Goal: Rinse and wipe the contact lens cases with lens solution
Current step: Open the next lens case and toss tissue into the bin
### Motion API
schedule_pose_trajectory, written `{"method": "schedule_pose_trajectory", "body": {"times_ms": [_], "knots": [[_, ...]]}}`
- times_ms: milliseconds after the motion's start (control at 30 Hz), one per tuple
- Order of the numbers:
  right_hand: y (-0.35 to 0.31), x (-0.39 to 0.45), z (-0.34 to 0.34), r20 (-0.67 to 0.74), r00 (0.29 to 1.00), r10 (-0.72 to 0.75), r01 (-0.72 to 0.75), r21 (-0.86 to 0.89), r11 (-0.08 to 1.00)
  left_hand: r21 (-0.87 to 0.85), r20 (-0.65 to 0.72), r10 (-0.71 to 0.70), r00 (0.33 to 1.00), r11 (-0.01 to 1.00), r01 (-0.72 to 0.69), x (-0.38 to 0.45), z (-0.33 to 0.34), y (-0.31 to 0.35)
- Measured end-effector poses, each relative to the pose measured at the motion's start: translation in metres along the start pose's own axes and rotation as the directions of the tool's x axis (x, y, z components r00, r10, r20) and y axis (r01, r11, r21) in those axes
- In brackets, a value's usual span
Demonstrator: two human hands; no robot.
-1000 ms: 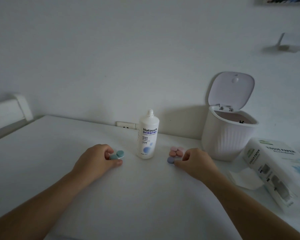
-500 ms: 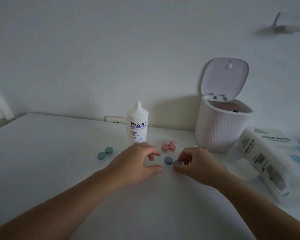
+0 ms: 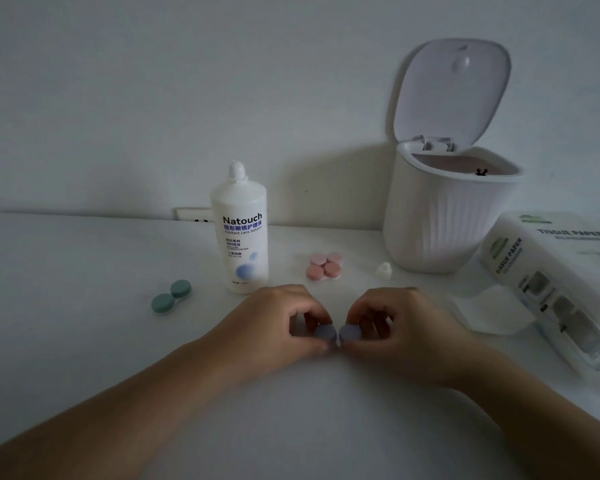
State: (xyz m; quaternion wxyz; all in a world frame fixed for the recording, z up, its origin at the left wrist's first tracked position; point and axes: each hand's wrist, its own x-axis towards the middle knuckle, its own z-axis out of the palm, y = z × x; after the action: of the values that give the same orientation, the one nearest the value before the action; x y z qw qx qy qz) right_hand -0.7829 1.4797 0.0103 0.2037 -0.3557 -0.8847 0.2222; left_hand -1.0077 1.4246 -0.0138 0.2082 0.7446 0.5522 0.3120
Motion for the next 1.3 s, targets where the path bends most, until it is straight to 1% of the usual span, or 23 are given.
{"method": "schedule_pose_trajectory", "body": {"times_ms": [233, 367, 500, 633, 733, 1133, 1300], "knots": [[0.0005, -0.0033, 0.0019, 0.010, 0.999, 0.046, -0.046, 0.036, 0.998, 0.049, 0.038, 0.042, 0.998, 0.998, -0.044, 0.0010, 0.0005, -0.0020], [-0.0005, -0.0050, 0.0025, 0.003, 0.998, 0.063, -0.063, 0.006, 0.998, 0.072, 0.051, 0.068, 0.996, 0.995, -0.072, 0.0028, 0.0008, -0.0030], [-0.0001, -0.0034, 0.0036, 0.024, 1.000, 0.009, -0.008, -0.035, 0.999, 0.086, 0.055, 0.086, 0.995, 0.992, -0.091, 0.0043, 0.0022, -0.0048], [-0.0003, -0.0040, 0.0040, 0.049, 0.997, -0.068, 0.074, -0.140, 0.987, 0.075, 0.051, 0.087, 0.995, 0.993, -0.090, 0.0048, 0.0023, -0.0040], [0.0000, -0.0037, 0.0046, 0.061, 0.991, -0.116, 0.126, -0.185, 0.975, 0.064, 0.047, 0.075, 0.996, 0.995, -0.078, 0.0050, 0.0027, -0.0023], [0.0008, -0.0038, 0.0072, 0.096, 0.977, -0.192, 0.210, -0.229, 0.950, 0.034, 0.067, 0.044, 0.997, 0.998, -0.047, 0.0040, 0.0010, 0.0017], [-0.0006, -0.0039, 0.0065, 0.100, 0.974, -0.203, 0.221, -0.223, 0.949, 0.021, 0.077, 0.040, 0.996, 0.999, -0.042, 0.0040, 0.0000, 0.0033]]}}
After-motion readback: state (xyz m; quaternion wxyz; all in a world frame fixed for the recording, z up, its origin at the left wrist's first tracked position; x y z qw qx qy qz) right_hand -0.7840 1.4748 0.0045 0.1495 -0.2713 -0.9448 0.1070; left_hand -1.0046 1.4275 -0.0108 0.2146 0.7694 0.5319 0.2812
